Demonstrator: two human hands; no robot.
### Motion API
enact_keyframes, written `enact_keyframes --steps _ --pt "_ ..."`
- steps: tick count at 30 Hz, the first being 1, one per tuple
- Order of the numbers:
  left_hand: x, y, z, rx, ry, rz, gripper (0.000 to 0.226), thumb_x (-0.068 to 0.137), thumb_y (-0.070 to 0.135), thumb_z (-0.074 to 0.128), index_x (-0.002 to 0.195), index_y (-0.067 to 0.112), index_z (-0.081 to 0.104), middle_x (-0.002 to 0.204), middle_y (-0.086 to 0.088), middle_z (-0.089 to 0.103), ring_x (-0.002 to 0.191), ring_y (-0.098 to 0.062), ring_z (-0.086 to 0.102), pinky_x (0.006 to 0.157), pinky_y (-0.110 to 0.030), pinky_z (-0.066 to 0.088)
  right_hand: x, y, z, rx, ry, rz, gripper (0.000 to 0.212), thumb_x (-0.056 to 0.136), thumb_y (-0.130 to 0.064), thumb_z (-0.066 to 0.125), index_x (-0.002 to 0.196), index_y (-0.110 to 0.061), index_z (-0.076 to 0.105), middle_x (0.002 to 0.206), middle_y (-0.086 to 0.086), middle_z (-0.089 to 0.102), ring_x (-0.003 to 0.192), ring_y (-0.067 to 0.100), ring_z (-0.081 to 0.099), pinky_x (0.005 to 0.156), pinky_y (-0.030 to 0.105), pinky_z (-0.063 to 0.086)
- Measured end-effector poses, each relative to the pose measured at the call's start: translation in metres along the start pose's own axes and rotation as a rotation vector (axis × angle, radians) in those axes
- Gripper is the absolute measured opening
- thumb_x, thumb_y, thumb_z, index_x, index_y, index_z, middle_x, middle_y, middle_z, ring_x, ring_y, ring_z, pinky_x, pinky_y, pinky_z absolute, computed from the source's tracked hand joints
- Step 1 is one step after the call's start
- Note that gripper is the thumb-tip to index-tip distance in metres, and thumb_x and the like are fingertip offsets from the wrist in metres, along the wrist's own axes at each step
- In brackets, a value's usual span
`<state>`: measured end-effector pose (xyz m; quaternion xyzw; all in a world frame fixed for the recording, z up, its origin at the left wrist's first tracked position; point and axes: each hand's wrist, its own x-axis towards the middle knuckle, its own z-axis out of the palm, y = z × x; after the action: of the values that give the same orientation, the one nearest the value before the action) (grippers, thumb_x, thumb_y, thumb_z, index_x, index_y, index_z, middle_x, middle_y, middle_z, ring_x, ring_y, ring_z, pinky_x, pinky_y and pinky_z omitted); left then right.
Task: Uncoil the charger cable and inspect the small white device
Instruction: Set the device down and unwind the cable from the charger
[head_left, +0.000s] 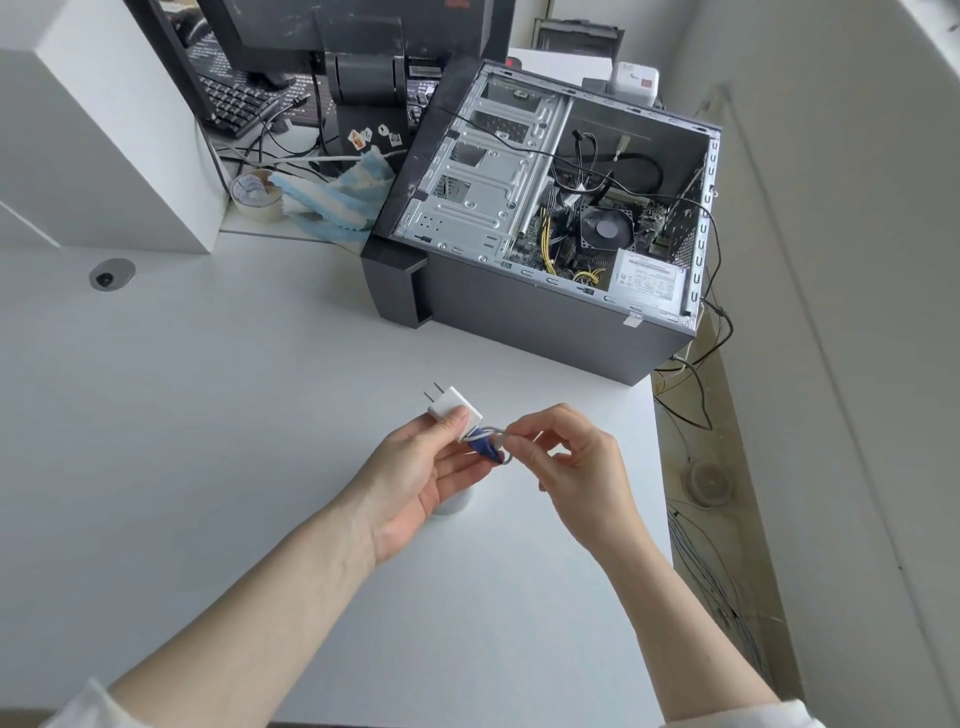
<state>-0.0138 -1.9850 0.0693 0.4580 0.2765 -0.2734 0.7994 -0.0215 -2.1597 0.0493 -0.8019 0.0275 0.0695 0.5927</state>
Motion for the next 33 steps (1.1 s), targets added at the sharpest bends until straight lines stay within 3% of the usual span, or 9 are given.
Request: enact_keyframes --steps 4,10,15,19,22,25,29,33 --pt "-0.001 0.001 -0.002 0.035 0.010 0.019 0.028 0.099 0.021 0.055 0.119 0.002 0.060 0.115 -0.024 0.072 0.104 -0.035 0.072 0.087 -0.032 0.059 0.000 0.000 0.001 -0.091 -0.025 -0.003 0.011 0.084 -0.023 0.080 0.081 -0.031 0.074 0.088 -0.007 0.068 0.073 0.010 0.056 0.062 0.019 0.042" --pt "-0.001 -0.001 -0.002 0.009 -0.003 0.023 0.020 0.098 0.021 0.056 0.109 0.005 0.061 0.103 -0.019 0.075 0.095 -0.031 0.074 0.088 -0.035 0.058 0.001 0.000 0.003 -0.134 -0.029 -0.029 0.014 0.084 -0.019 0.080 0.087 -0.032 0.076 0.085 -0.006 0.063 0.073 0.008 0.056 0.063 0.015 0.041" --pt "-0.001 -0.002 0.000 0.019 -0.003 0.006 0.016 0.099 0.023 0.055 0.100 0.010 0.062 0.102 -0.019 0.076 0.094 -0.030 0.075 0.089 -0.036 0.055 0.000 0.005 0.004 -0.106 0.017 -0.081 0.019 0.084 -0.014 0.080 0.086 -0.033 0.077 0.086 -0.008 0.064 0.071 0.018 0.059 0.055 0.029 0.047" --pt "0.001 -0.002 -0.001 0.010 0.012 -0.001 0.024 0.099 0.026 0.055 0.111 0.006 0.060 0.114 -0.025 0.072 0.099 -0.032 0.073 0.089 -0.035 0.057 -0.004 0.003 0.008 -0.095 0.054 -0.142 0.020 0.083 -0.009 0.080 0.081 -0.029 0.078 0.082 -0.007 0.064 0.066 0.019 0.059 0.052 0.032 0.046" --pt "0.001 -0.002 -0.003 -0.006 0.015 -0.005 0.026 0.099 0.025 0.055 0.113 0.004 0.059 0.110 -0.024 0.072 0.099 -0.032 0.073 0.088 -0.034 0.058 -0.003 0.003 0.009 -0.096 0.051 -0.131 0.022 0.083 -0.011 0.080 0.081 -0.033 0.076 0.083 -0.007 0.065 0.067 0.019 0.059 0.054 0.029 0.046" --pt "0.001 -0.002 -0.003 -0.036 0.029 -0.002 0.025 0.099 0.024 0.056 0.112 0.003 0.061 0.108 -0.022 0.072 0.094 -0.029 0.074 0.086 -0.034 0.059 -0.004 0.003 0.010 -0.089 0.049 -0.115 0.021 0.083 -0.012 0.080 0.080 -0.032 0.074 0.086 -0.006 0.064 0.069 0.020 0.059 0.052 0.037 0.049" --pt "0.001 -0.003 -0.001 -0.071 0.032 0.000 0.019 0.099 0.022 0.055 0.103 0.005 0.061 0.098 -0.017 0.074 0.088 -0.026 0.075 0.083 -0.033 0.060 -0.004 0.002 0.011 -0.044 0.046 -0.107 0.015 0.083 -0.007 0.079 0.082 -0.021 0.074 0.087 -0.006 0.062 0.069 0.019 0.060 0.046 0.035 0.051" --pt "-0.001 -0.002 -0.001 -0.061 0.000 -0.012 0.034 0.101 0.023 0.053 0.121 -0.004 0.057 0.112 -0.023 0.073 0.100 -0.030 0.073 0.084 -0.032 0.060 -0.004 0.001 0.009 0.139 0.030 -0.039 0.013 0.083 0.002 0.077 0.080 -0.010 0.073 0.084 0.000 0.065 0.065 0.019 0.063 0.048 0.030 0.053"
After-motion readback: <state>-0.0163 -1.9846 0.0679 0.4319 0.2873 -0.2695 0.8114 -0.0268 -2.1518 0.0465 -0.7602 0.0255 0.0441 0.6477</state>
